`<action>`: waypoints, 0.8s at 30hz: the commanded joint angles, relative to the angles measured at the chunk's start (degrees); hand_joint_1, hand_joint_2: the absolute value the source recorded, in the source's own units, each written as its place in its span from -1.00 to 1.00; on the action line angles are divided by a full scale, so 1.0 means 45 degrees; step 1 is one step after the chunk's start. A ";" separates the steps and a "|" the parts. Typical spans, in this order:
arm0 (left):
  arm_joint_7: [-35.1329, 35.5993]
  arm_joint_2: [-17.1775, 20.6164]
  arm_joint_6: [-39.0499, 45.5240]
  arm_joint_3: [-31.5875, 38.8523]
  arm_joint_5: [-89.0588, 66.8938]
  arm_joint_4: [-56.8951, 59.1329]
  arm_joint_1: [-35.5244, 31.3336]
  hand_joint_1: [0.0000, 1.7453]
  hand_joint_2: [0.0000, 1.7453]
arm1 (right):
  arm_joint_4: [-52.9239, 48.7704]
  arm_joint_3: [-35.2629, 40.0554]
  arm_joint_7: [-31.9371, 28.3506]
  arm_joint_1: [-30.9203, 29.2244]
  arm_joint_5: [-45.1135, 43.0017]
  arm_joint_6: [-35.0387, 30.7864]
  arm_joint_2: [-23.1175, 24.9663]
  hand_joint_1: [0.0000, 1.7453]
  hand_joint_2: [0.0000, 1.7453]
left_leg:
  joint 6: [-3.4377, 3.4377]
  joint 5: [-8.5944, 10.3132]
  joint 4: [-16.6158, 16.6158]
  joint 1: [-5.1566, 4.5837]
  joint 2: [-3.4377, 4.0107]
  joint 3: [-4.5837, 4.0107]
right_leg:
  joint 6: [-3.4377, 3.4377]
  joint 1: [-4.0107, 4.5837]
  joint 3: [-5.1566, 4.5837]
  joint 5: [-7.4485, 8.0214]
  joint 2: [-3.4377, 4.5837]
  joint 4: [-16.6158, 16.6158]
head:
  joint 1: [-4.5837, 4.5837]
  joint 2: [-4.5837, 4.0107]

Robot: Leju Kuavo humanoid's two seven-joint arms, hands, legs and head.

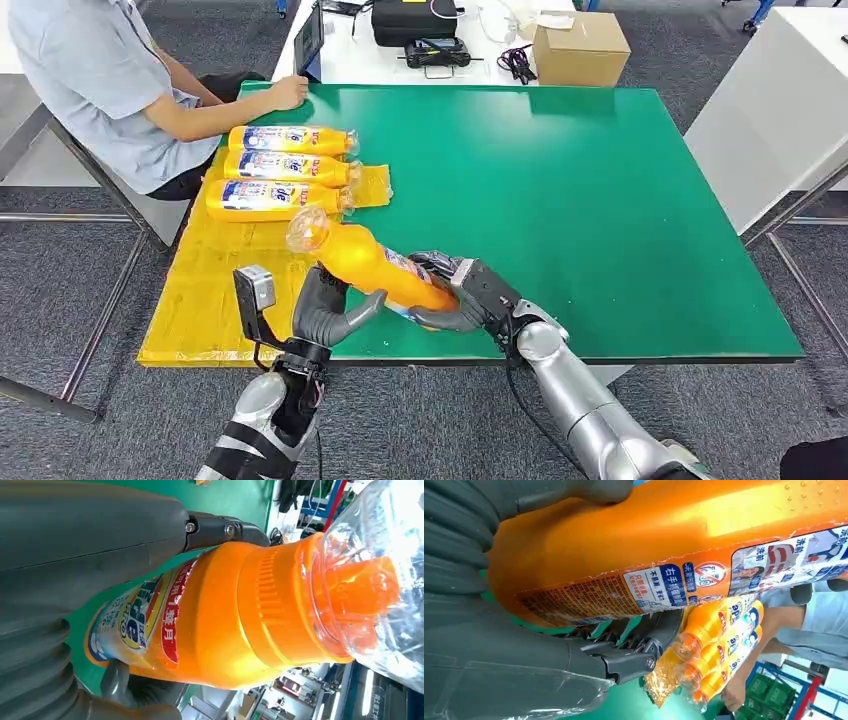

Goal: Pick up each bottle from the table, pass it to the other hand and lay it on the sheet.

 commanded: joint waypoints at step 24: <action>0.0352 -0.0389 0.2001 0.0285 0.1219 0.1761 -0.1465 1.00 1.00 | 0.2005 0.1055 0.0303 -0.0419 0.1271 -0.1902 0.0868 1.00 1.00 | -0.0059 -0.0013 -0.0006 0.0041 0.0040 0.0055 | -0.0079 0.0044 0.0048 -0.0001 0.0030 -0.0016 | 0.0000 0.0000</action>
